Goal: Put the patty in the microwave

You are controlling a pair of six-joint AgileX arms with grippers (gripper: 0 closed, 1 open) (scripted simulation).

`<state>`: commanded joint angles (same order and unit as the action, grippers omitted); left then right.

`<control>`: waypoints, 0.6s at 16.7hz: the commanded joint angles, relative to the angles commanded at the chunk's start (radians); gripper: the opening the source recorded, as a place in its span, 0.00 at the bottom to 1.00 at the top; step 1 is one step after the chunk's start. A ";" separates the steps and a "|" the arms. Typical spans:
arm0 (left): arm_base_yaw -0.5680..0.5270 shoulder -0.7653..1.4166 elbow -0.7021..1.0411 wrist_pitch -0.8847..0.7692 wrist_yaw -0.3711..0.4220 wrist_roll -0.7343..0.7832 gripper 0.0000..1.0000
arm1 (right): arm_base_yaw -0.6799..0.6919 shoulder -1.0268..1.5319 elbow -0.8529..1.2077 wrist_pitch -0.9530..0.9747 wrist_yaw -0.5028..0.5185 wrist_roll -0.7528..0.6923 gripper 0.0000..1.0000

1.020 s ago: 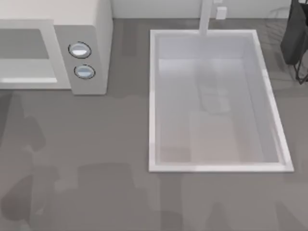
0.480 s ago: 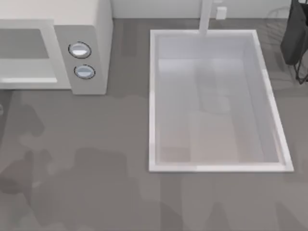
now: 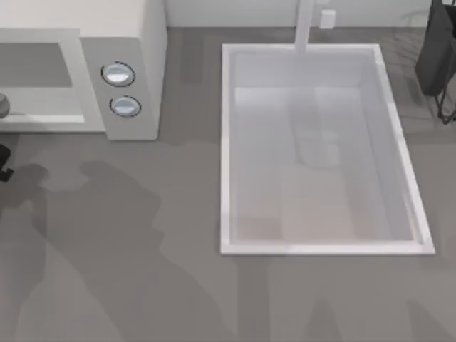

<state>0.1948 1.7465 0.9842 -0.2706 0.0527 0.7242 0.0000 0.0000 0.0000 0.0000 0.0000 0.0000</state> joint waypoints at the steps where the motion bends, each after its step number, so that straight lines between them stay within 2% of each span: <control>1: 0.000 0.029 -0.008 0.095 0.009 -0.057 0.00 | 0.000 0.000 0.000 0.000 0.000 0.000 1.00; 10: -0.011 0.274 -0.083 0.882 0.106 -0.505 0.00 | 0.000 0.000 0.000 0.000 0.000 0.000 1.00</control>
<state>0.1834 2.0205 0.9013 0.6118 0.1587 0.2190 0.0000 0.0000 0.0000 0.0000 0.0000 0.0000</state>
